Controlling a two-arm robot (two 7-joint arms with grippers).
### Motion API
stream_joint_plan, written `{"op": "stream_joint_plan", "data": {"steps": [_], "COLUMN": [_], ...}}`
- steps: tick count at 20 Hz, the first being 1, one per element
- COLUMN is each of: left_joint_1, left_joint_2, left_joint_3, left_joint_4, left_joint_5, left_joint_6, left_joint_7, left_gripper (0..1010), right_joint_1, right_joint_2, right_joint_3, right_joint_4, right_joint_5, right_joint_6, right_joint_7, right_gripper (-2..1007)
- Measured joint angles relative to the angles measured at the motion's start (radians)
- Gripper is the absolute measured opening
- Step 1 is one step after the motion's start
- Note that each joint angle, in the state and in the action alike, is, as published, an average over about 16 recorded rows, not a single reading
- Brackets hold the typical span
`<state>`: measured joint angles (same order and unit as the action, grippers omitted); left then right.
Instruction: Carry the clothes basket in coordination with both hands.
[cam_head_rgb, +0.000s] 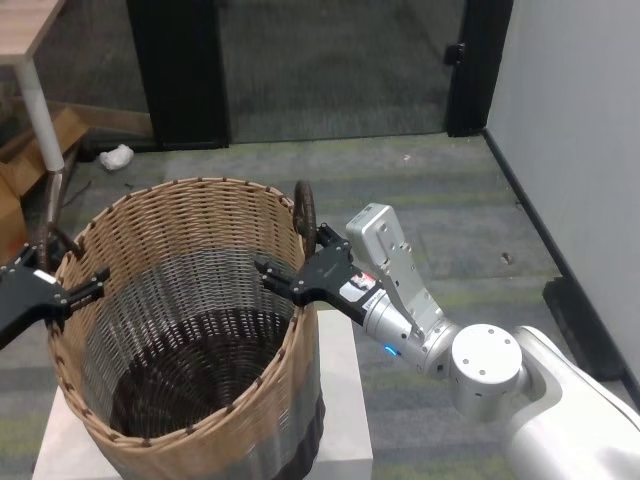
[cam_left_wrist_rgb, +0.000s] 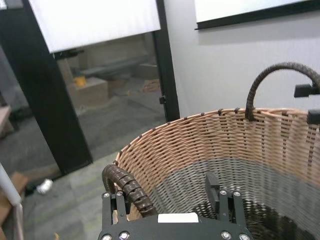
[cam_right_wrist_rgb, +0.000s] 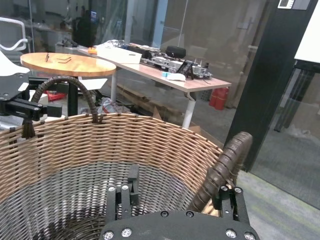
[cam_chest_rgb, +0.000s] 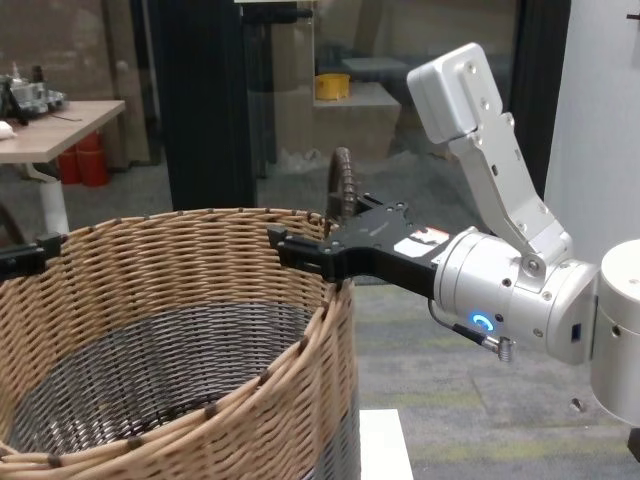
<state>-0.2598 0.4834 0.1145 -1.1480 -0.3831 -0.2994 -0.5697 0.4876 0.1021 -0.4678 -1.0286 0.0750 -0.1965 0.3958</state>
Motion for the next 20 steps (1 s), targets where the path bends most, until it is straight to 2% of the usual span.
{"op": "stream_joint_plan", "data": {"steps": [5,11,20], "left_joint_1": [0.028,0.058,0.065], "left_joint_2": [-0.003,-0.007,-0.007], "left_joint_3": [-0.02,-0.035,-0.03], "left_joint_4": [-0.052,-0.098,-0.099], "left_joint_5": [-0.053,-0.105,-0.115], "left_joint_6": [0.041,0.078,0.103], "left_joint_7": [0.003,0.013,0.042], "left_gripper": [963,1001,1002], "right_joint_1": [-0.005,-0.013,-0.018], "right_joint_2": [0.01,0.023,0.031], "right_joint_3": [0.005,0.014,0.021], "right_joint_4": [-0.026,-0.063,-0.087], "right_joint_5": [-0.002,-0.004,-0.006], "right_joint_6": [0.01,0.023,0.026], "right_joint_7": [-0.006,-0.014,-0.021], "right_gripper": [907,989,1005]}}
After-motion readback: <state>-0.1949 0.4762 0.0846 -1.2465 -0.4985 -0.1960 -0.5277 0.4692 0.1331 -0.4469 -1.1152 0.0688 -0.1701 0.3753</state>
